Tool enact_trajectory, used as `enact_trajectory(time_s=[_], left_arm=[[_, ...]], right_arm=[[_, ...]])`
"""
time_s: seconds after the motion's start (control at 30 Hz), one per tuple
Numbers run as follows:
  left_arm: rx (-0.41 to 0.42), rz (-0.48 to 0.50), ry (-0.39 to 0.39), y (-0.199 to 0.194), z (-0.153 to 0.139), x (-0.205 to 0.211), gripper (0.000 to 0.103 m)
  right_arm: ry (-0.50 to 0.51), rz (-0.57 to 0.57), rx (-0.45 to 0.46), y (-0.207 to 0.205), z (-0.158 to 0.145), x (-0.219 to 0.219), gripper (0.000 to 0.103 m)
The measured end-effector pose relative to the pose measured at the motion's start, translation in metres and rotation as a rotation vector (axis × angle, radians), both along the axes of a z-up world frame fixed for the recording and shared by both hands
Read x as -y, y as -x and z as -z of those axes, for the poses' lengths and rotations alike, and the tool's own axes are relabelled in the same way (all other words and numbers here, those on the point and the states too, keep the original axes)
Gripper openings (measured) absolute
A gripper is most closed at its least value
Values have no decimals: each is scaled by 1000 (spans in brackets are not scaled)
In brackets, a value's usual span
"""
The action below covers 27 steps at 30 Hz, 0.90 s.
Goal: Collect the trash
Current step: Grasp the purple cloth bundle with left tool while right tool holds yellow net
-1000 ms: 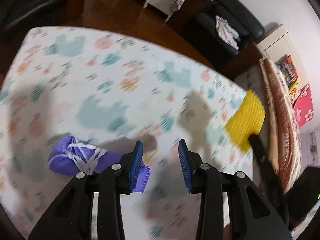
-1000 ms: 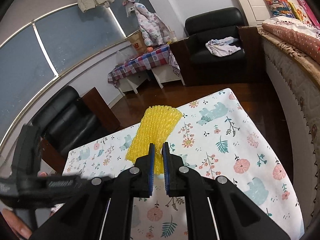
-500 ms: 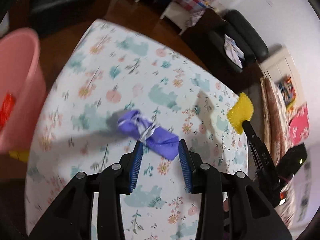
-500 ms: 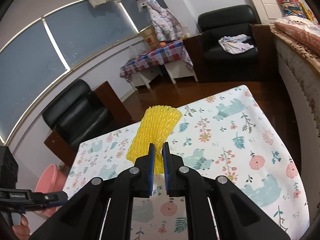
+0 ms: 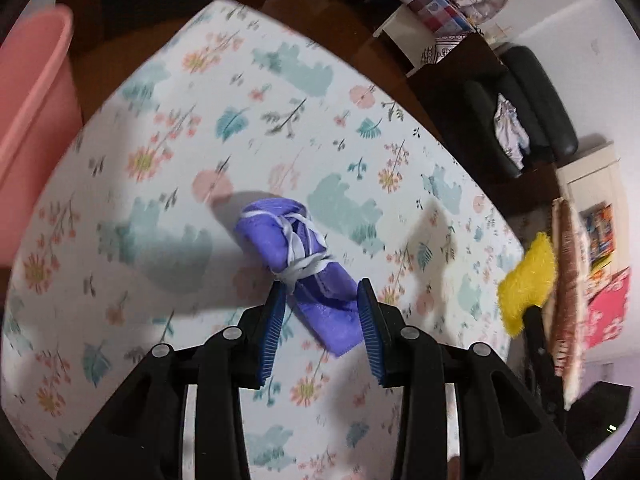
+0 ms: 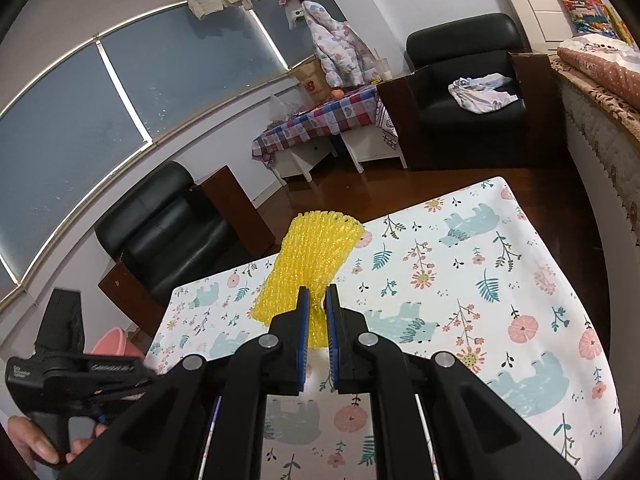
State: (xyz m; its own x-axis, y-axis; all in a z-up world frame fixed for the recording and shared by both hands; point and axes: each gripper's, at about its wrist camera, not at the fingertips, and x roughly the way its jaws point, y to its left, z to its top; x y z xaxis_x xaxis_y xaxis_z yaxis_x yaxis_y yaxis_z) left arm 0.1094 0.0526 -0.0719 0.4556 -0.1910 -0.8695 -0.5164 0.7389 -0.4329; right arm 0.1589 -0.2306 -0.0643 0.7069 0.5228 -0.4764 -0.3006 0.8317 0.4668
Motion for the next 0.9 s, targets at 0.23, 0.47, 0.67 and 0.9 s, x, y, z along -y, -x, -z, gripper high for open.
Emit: enact_trajectory(time_s=[0.23,0.47,0.67,0.9], left_arm=[[-3,36,-164,-24,1,18,37],[23,110,-165,-13,3,23,37],[54,200,-312,-6,3,47,37],[129,212,-356,14,0,48,32]], right_arm=[[-11,-15,-1,1,-1,-1,8],[-15,-25,-2,1,0,-2,8],[-15,-29,-2,0,0,-3,8],[-22,-52,-5,1,0,-5,8]])
